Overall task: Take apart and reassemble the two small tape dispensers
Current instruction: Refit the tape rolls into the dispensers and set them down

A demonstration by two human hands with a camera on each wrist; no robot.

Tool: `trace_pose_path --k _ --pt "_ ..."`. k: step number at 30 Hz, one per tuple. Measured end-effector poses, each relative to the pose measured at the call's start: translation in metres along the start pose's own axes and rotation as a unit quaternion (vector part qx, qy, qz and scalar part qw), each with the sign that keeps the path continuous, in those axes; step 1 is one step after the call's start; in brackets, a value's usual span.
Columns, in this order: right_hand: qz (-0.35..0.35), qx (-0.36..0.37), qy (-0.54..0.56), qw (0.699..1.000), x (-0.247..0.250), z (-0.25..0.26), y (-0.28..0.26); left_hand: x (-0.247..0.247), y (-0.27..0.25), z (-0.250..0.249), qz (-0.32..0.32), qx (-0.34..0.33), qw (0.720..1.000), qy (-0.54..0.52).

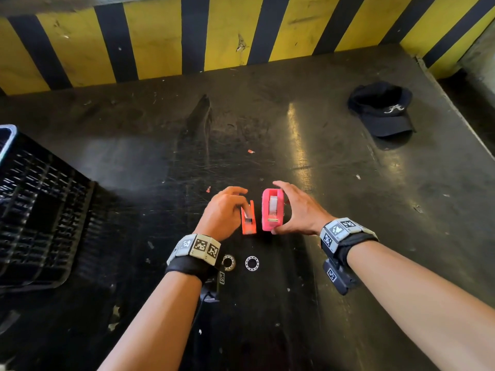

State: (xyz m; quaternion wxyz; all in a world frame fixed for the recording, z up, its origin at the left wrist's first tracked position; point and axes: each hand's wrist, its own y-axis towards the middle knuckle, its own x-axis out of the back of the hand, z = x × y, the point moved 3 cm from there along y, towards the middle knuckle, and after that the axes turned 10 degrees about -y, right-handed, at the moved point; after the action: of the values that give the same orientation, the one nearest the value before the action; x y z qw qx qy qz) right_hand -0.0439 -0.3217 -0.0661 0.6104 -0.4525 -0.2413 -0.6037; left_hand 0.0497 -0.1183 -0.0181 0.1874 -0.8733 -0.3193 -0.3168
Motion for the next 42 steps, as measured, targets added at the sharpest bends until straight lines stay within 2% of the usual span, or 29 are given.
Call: trace_pose_path --k 2,6,10,16,23,26,28,29,31,32,34,36,39,42 --pt "0.014 -0.014 -0.034 0.999 -0.006 -0.006 0.004 0.001 -0.004 0.017 -0.009 0.031 0.999 -0.008" --pt "0.044 -0.041 -0.071 0.996 -0.021 -0.014 0.008 -0.012 -0.02 0.055 0.034 0.121 0.992 -0.005" --pt "0.063 -0.069 -0.091 0.991 -0.036 -0.017 0.014 -0.028 -0.036 0.085 0.056 0.175 0.983 -0.018" --pt "0.059 -0.086 -0.102 0.989 -0.047 -0.02 0.02 -0.041 -0.045 0.107 0.068 0.188 0.98 -0.011" --pt "0.07 -0.082 -0.113 0.988 -0.048 -0.018 0.018 -0.042 -0.04 0.108 0.079 0.19 0.979 0.002" --pt "0.086 -0.092 -0.082 0.989 -0.048 -0.015 0.012 -0.041 -0.04 0.105 0.093 0.202 0.975 -0.001" --pt "0.056 -0.098 -0.075 0.991 -0.043 -0.006 0.005 -0.039 -0.041 0.102 0.101 0.211 0.972 -0.007" --pt "0.016 -0.082 -0.088 0.993 -0.038 0.001 0.0 -0.039 -0.042 0.101 0.106 0.215 0.971 -0.01" --pt "-0.07 -0.003 -0.121 0.99 -0.033 0.02 -0.01 -0.038 -0.045 0.099 0.125 0.218 0.968 -0.007" --pt "-0.091 0.042 -0.125 0.987 -0.034 0.031 -0.015 -0.039 -0.048 0.099 0.139 0.219 0.966 0.001" --pt "-0.052 0.109 -0.12 0.985 -0.045 0.049 -0.025 -0.042 -0.054 0.098 0.161 0.215 0.963 0.027" --pt "0.037 0.131 -0.13 0.982 -0.064 0.063 -0.034 -0.048 -0.063 0.096 0.168 0.214 0.961 0.048" --pt "0.13 0.101 -0.16 0.973 -0.095 0.068 -0.045 -0.059 -0.077 0.098 0.155 0.208 0.964 0.066" --pt "0.134 0.073 -0.16 0.975 -0.118 0.066 -0.056 -0.067 -0.091 0.102 0.118 0.193 0.972 0.062"
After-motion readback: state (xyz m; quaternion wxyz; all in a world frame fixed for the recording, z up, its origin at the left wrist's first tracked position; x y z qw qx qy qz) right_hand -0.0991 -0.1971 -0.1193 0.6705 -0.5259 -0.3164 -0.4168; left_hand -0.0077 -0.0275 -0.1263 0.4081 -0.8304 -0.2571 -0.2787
